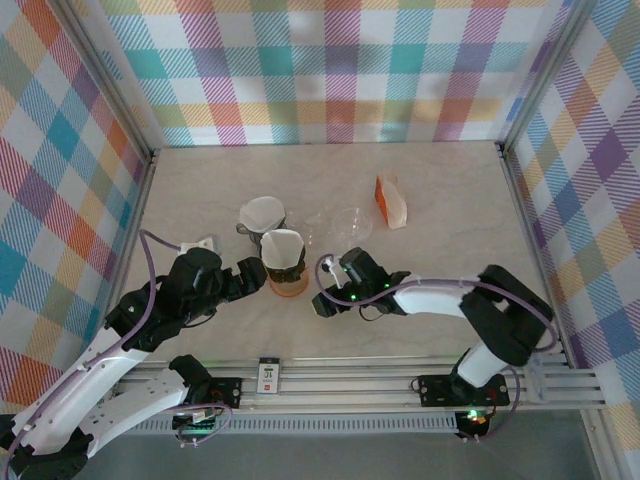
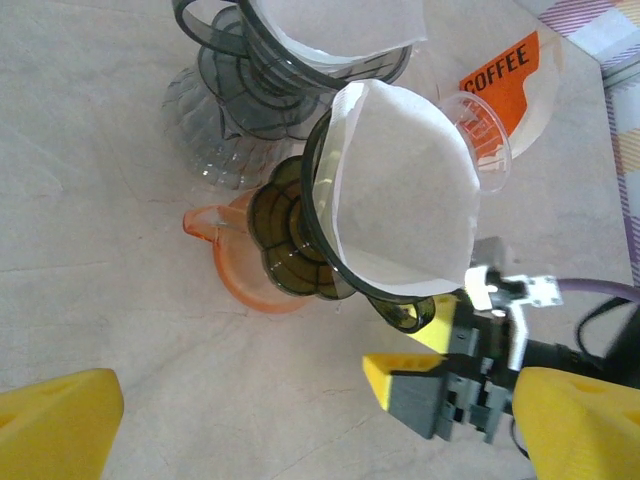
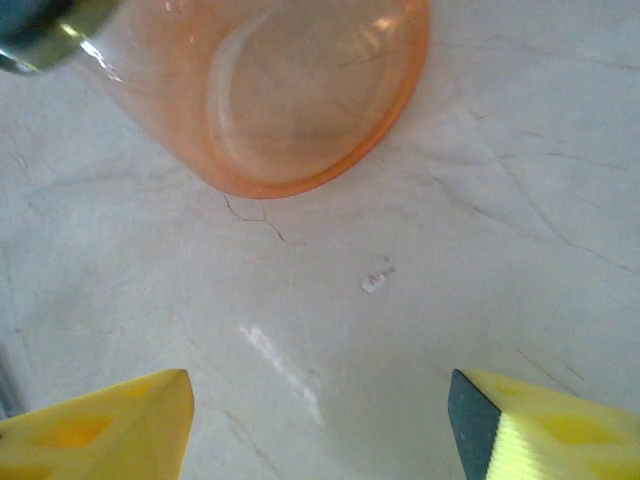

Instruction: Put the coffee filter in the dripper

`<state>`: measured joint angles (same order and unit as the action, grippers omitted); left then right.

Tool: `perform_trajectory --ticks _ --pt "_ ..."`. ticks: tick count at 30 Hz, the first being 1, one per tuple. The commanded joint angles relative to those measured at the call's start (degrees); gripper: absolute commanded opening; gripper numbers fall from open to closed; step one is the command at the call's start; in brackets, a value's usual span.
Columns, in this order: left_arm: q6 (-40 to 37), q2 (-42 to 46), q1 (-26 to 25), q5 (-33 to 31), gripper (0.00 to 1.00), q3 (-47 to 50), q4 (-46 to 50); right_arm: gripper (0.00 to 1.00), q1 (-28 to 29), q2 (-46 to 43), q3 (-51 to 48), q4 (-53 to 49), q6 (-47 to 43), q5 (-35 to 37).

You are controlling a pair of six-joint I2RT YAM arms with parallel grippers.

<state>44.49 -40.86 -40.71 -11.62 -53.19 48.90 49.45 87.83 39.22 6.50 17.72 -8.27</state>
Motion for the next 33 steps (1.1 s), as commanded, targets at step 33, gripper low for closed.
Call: perform_trajectory --ticks 33 --pt "-5.6 -2.4 0.6 1.4 1.0 2.3 -6.6 0.76 -23.6 17.3 39.4 -32.9 11.0 15.0"
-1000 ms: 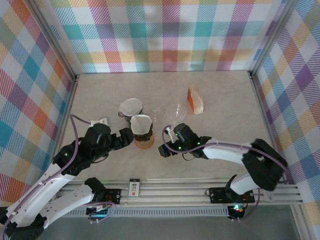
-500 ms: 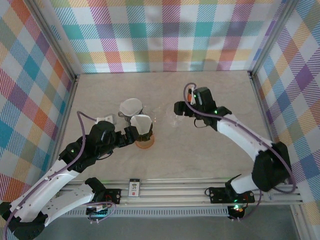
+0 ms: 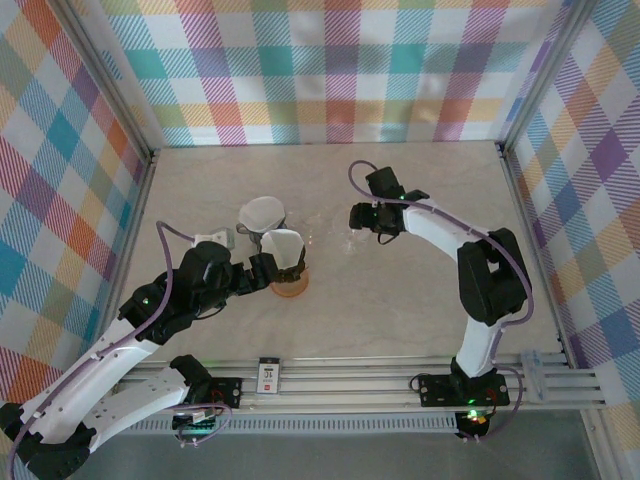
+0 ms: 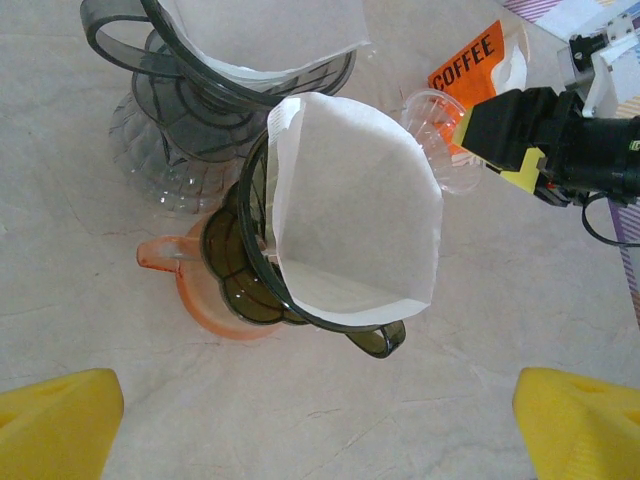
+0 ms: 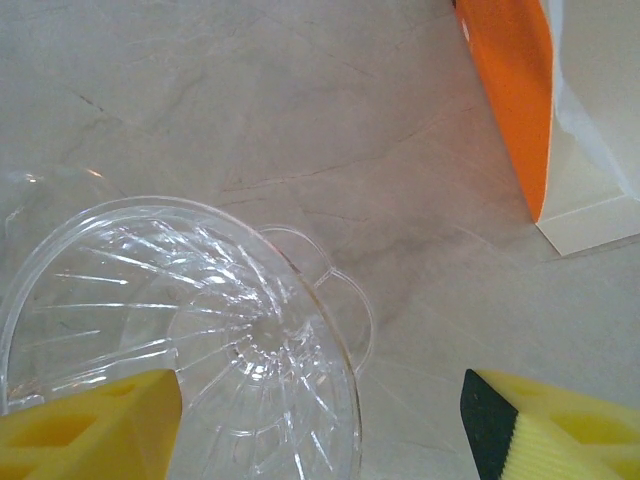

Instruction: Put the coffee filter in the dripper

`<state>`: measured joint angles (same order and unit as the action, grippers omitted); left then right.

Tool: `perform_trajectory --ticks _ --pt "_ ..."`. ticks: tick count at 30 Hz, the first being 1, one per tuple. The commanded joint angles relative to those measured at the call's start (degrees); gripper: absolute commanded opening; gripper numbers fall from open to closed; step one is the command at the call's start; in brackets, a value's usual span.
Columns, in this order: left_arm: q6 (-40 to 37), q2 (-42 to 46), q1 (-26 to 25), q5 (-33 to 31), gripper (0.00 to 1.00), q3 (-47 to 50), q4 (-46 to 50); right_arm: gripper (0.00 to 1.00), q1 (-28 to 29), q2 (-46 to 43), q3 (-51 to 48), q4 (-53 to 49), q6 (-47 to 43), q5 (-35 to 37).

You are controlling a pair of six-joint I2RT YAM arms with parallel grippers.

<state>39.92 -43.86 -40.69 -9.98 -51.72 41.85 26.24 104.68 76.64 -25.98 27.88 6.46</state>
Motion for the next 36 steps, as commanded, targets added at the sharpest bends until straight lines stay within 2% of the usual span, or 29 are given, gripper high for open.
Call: perform_trajectory --ticks 1,6,9,12,19,32,36 --pt "-1.1 0.6 0.6 -0.3 1.0 0.9 0.4 0.77 -0.3 0.3 1.8 0.8 -0.1 -0.4" --pt "-1.1 0.4 0.6 -0.1 1.0 1.1 0.3 0.78 0.9 -1.0 2.7 5.3 -6.5 -2.2" --pt "-1.1 0.2 0.6 0.0 1.0 1.1 0.3 0.78 2.4 1.4 6.6 5.2 -10.3 -5.9" --pt "-1.1 0.3 0.6 -0.1 1.0 1.2 0.9 0.76 4.7 5.1 12.0 3.4 -14.9 -4.9" --pt "-0.6 1.1 0.6 -0.1 1.0 1.9 1.7 0.62 6.1 12.9 21.6 -0.6 -19.4 -4.9" --pt "-0.4 1.5 0.7 -1.5 1.0 1.7 2.4 0.45 6.9 20.2 30.0 -4.9 -23.4 -7.8" --pt "-0.4 1.7 0.6 -1.5 1.0 1.9 2.5 0.43 7.2 21.8 31.7 -5.7 -23.7 -8.0"
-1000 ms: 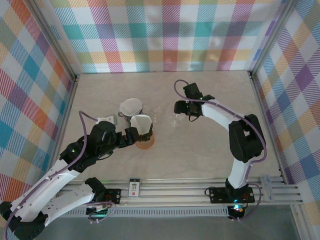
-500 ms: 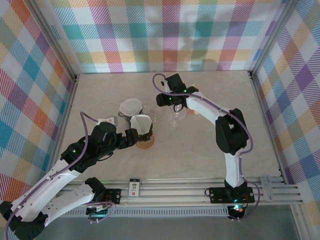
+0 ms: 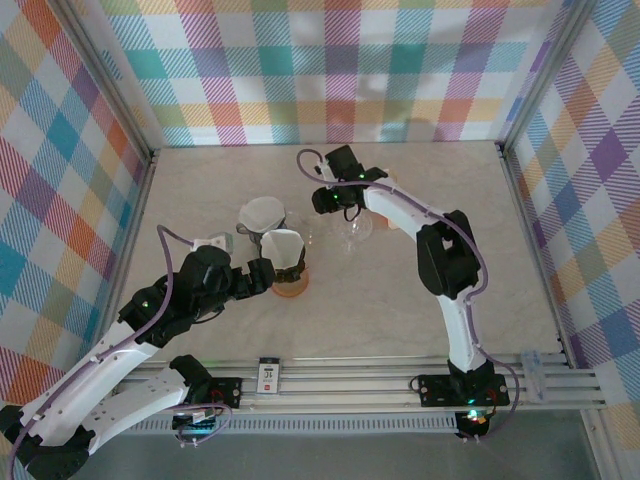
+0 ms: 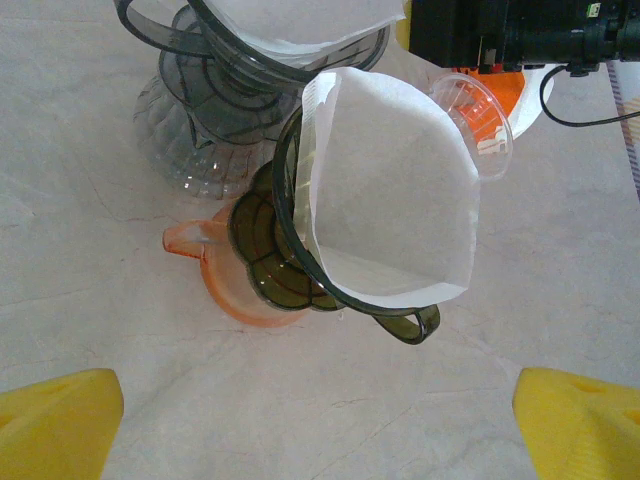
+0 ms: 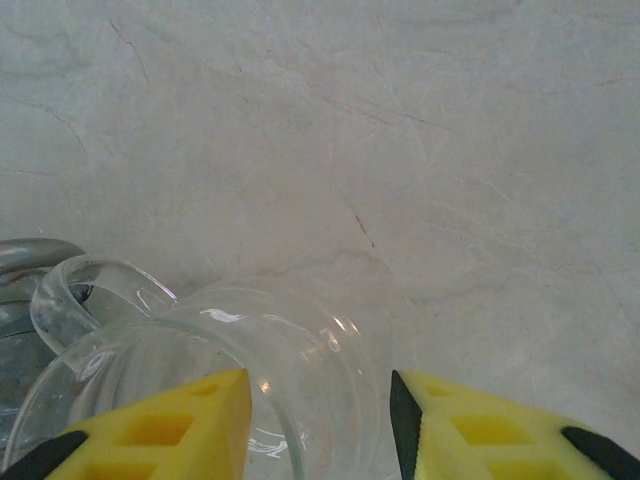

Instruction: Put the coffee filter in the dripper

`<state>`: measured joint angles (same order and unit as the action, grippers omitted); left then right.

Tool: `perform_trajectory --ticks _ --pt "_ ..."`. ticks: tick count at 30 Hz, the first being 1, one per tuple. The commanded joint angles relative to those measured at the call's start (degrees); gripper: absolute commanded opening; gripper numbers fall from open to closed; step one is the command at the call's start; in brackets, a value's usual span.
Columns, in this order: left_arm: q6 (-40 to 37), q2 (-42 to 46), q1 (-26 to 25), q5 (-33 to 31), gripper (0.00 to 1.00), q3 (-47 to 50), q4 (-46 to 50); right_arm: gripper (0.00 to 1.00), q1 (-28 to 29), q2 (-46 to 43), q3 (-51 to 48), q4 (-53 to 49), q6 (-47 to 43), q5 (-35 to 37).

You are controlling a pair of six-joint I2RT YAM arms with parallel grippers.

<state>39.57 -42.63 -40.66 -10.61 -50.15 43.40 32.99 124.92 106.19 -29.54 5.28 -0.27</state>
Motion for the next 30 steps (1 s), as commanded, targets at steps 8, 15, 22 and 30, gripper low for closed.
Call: perform_trajectory --ticks 8,15,22,30 --pt "0.3 0.4 0.6 -0.5 1.0 0.5 1.5 0.29 0.9 2.9 3.8 -2.1 -0.8 -1.0" --pt "0.4 0.5 0.6 -0.5 1.0 0.3 1.9 0.16 1.4 1.1 2.4 0.4 0.7 0.3" --pt "0.9 1.6 0.6 -0.5 1.0 0.7 1.6 0.07 1.3 -1.8 1.8 2.3 1.6 4.0" --pt "-0.1 1.4 0.6 -0.6 1.0 -1.8 2.2 0.07 0.6 -8.1 2.7 3.1 2.3 6.3"
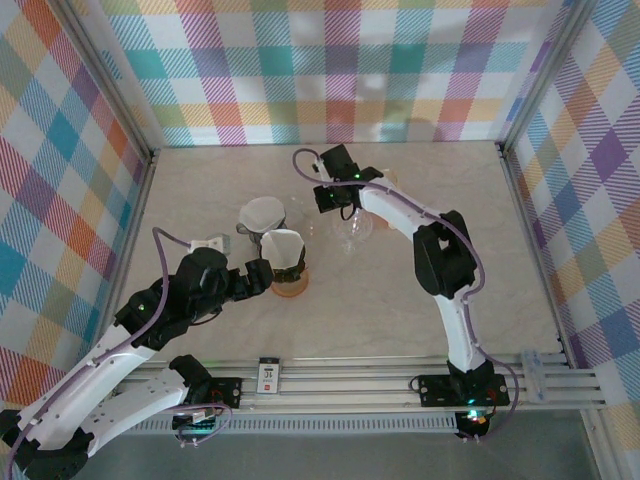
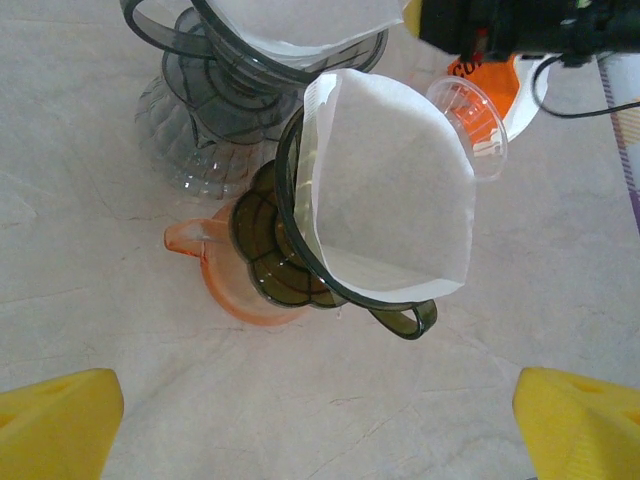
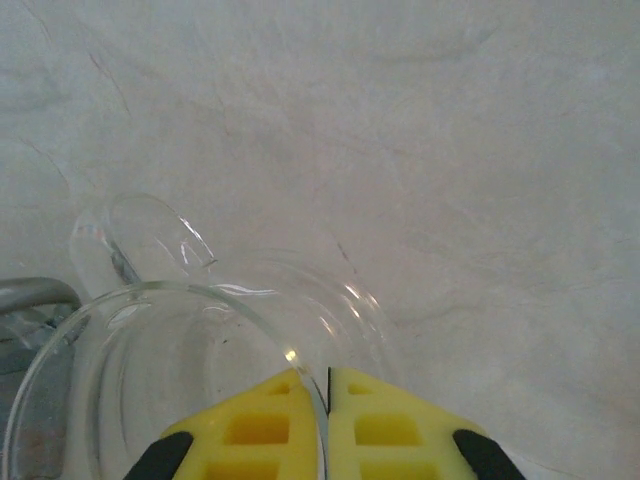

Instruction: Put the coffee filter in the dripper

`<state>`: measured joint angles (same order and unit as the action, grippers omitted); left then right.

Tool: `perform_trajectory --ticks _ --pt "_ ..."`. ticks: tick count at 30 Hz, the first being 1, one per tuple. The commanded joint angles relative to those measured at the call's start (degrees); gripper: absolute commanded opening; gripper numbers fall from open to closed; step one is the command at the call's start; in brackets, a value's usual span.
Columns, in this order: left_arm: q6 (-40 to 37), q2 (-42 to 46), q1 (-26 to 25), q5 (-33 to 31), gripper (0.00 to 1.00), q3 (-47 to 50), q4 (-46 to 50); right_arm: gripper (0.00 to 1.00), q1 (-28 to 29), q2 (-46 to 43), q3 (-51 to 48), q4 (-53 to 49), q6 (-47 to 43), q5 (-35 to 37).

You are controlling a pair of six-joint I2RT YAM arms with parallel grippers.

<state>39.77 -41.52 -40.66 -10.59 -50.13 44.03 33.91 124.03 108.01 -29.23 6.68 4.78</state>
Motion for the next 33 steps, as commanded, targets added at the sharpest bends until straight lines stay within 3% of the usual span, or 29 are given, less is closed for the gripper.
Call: perform_trajectory --ticks 1,9,22,27,33 --pt "-0.3 0.3 0.6 -0.6 1.0 -2.0 1.5 0.07 -0.3 -8.3 0.8 2.6 0.9 1.6" --pt "-1.1 -0.1 0.6 0.0 1.0 -3.8 1.5 0.06 -0.4 -21.8 -9.0 0.5 3.5 6.2" --pt "-1.1 0.6 0.6 1.1 1.0 -2.4 1.6 0.08 4.5 -50.5 -42.1 -7.1 10.8 8.1" --pt "-0.5 0.3 0.7 1.3 1.0 -1.2 0.5 0.08 9.2 -52.7 -50.7 -6.3 13.7 5.8" --pt "0.0 -0.1 0.7 1.7 1.0 -0.3 -0.2 0.09 13.1 -50.5 -56.3 1.7 14.7 4.4"
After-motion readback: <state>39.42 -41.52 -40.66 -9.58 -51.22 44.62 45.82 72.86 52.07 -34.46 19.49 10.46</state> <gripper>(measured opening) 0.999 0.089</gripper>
